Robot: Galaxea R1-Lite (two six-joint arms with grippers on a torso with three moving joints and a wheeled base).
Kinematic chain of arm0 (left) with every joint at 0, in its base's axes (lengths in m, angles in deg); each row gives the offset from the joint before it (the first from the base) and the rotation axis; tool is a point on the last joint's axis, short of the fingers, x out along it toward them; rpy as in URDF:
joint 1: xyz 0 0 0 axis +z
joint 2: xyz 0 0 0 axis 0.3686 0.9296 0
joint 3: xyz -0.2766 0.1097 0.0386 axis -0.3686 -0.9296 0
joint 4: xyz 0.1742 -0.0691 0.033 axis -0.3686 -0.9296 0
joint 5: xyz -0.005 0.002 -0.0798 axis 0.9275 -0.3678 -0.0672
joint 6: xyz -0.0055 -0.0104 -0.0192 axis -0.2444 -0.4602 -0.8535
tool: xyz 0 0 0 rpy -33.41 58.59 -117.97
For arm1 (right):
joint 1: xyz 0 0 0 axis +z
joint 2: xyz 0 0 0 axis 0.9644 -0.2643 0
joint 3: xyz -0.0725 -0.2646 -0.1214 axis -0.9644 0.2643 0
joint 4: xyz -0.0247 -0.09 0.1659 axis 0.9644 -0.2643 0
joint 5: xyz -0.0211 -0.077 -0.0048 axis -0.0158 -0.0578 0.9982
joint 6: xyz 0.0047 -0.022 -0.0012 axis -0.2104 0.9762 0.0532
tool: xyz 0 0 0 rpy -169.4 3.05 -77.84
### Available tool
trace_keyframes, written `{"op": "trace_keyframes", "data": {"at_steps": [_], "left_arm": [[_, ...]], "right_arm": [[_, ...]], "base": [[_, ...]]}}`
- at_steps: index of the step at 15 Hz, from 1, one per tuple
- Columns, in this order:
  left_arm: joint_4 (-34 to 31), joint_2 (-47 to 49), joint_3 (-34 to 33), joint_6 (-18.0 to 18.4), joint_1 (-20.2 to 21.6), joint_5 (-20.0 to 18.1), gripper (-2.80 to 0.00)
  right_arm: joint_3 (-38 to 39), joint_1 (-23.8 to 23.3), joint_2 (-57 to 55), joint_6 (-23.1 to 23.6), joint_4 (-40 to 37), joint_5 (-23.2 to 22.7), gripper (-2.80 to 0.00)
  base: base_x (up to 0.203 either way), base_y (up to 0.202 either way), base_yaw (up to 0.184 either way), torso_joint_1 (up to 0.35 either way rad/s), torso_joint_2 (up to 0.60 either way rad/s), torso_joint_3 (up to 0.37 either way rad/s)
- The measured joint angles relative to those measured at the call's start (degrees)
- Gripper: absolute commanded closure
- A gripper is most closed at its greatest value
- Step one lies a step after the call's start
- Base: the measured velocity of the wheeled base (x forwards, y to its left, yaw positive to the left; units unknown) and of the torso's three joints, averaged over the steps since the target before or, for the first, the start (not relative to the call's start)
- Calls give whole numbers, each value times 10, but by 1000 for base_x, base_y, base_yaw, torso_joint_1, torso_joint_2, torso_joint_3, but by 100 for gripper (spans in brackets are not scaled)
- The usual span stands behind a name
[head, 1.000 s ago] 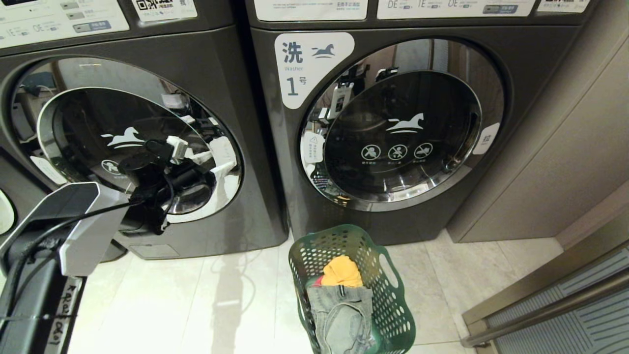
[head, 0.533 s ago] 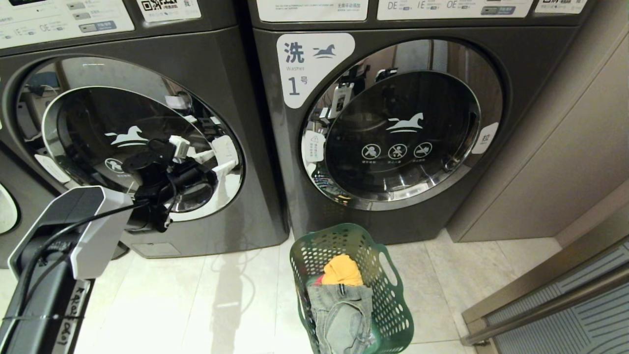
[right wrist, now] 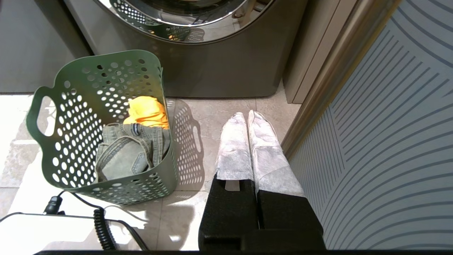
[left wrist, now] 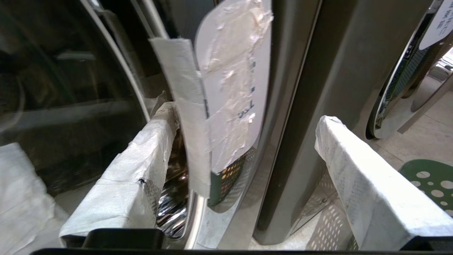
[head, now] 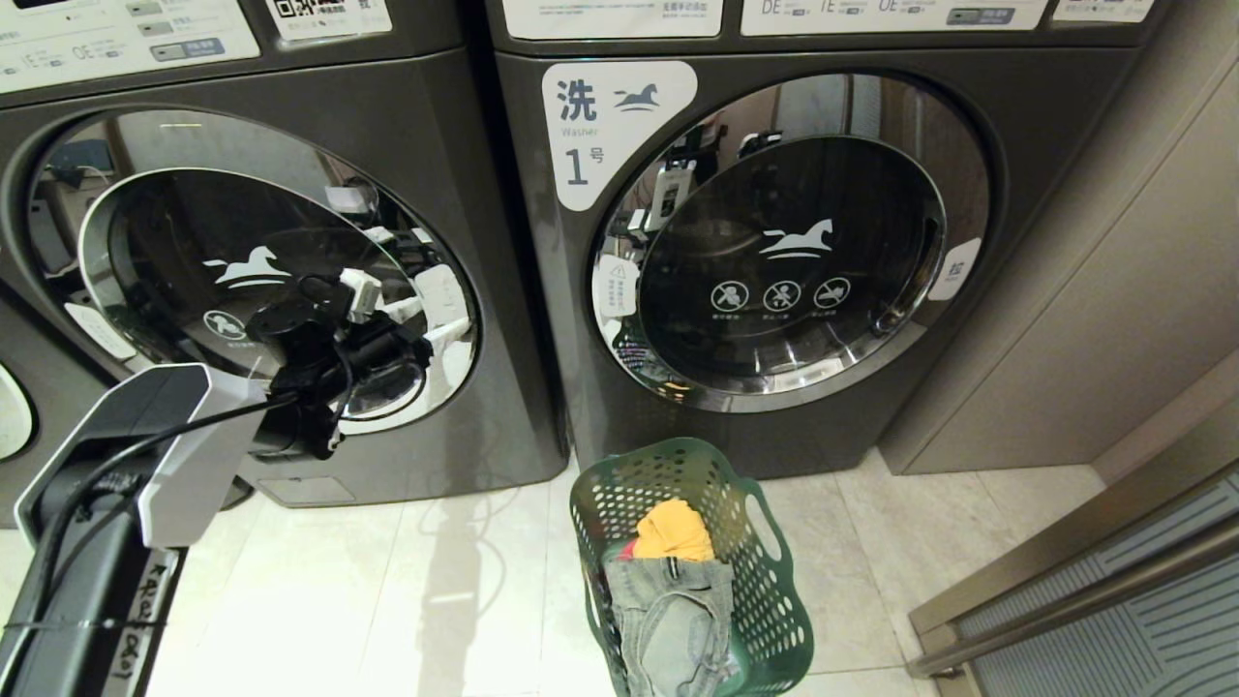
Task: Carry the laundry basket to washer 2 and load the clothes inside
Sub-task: Open the lid of the washing machine
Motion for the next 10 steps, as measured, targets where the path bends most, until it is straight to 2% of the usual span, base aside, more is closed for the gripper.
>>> {"op": "trace_keyframes", "data": {"at_steps": [6,10], "left_arm": [[-1,-12,-13,-4,0,-6,-280],[-6,-10,6,-11,-2,-13,-280]], "right_arm": [[0,0,0,0,0,0,0],[0,0,0,0,0,0,0]], "base": [[0,0,0,0,0,0],[0,0,0,0,0,0]]}}
